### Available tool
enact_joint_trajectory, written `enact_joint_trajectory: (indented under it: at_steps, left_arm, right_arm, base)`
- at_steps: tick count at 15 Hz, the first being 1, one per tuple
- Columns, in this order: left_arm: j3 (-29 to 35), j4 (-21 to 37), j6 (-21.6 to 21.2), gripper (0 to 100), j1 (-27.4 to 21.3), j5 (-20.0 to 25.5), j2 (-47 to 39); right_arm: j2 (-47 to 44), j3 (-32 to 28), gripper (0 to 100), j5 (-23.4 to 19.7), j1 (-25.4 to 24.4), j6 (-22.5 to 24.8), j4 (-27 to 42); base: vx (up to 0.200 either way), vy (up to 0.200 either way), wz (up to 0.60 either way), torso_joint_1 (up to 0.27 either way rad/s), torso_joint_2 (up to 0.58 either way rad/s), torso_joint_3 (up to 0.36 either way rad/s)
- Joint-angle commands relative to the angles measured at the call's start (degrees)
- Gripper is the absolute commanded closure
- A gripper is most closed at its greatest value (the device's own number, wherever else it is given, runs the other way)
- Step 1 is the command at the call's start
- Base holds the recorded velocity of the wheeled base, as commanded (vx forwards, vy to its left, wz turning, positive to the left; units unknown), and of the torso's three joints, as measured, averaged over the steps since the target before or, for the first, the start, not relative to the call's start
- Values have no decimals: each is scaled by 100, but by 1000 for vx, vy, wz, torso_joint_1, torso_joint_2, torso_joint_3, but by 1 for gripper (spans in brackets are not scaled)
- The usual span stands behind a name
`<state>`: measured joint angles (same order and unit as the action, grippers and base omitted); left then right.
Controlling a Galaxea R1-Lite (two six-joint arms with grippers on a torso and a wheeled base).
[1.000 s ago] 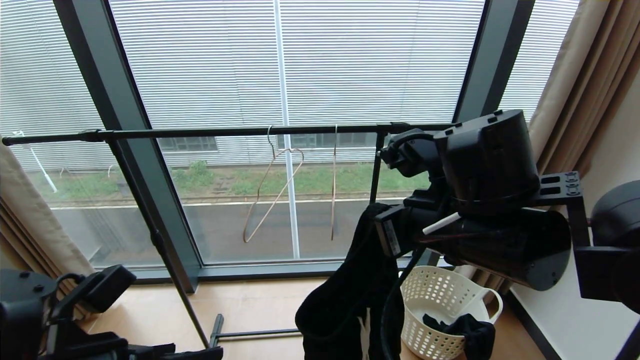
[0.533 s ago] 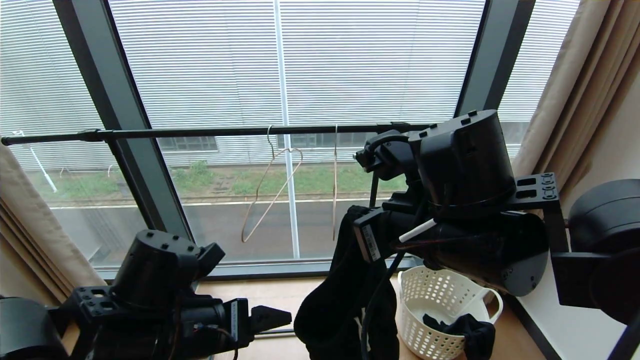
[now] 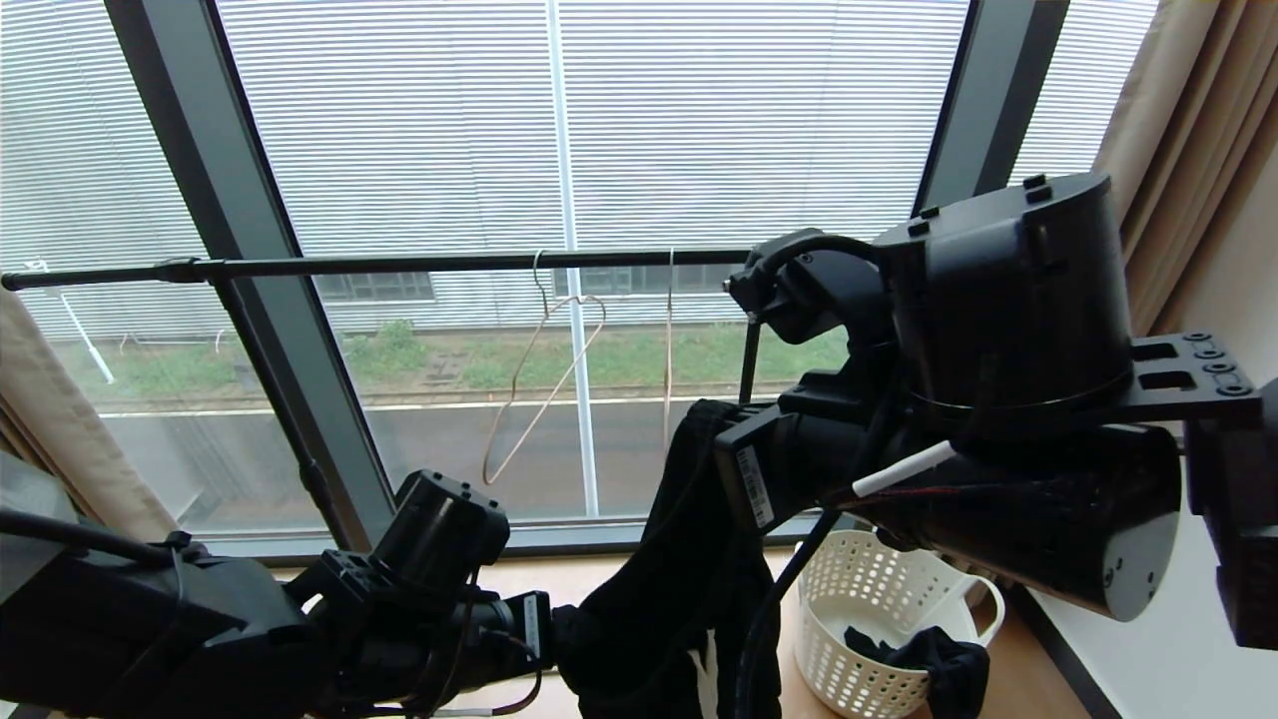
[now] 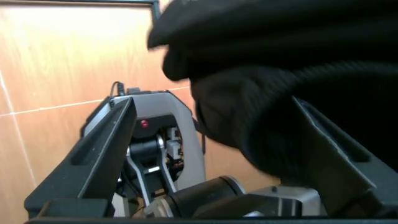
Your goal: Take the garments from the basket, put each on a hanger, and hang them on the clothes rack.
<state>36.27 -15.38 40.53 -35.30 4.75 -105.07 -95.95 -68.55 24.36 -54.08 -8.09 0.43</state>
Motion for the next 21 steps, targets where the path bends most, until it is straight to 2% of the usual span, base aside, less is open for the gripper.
enact_joint_trajectory:
  at_steps: [1,3,4,9,12,14,17,19,21]
  left_arm:
    - [-14,0,-2,0,-3,-10,-198]
    - [-32,0,-2,0,-3,-10,-207]
    - [-41,0,-2,100,-3,-18,-198]
    - [-58,0,-10,100,6,-10,-75]
    - [-199,0,-37,100,15,-18,391]
    - [-296,9,-467,100,59,-18,1032]
    - [-164,36,-942,100,59,-282,1525]
    - [170,132,-1232,100,59,-555,1648]
    - [557,510,-1487,100,59,-801,1639]
  right_arm:
    - [173,8,100,-1,-41,1,1]
    - [261,61,100,-1,-33,1,10]
    - [288,105,100,-1,11,1,1]
    - [481,377,100,8,293,1,1]
    - [490,386,100,16,635,10,1]
    - [446,430,100,25,917,27,19]
    - [463,509,100,87,978,27,388]
    - [402,465,100,87,978,27,898]
    - [156,465,100,104,978,10,1012]
  base:
    - [0,0,0,0,0,0]
    - [0,0,0,0,0,0]
    - [0,0,0,0,0,0]
    - [0,0,0,0,0,0]
    - [0,0,0,0,0,0]
    - [0,0,0,0,0,0]
    - [0,0,0,0,0,0]
    - [0,0,0,0,0,0]
    - [0,0,0,0,0,0]
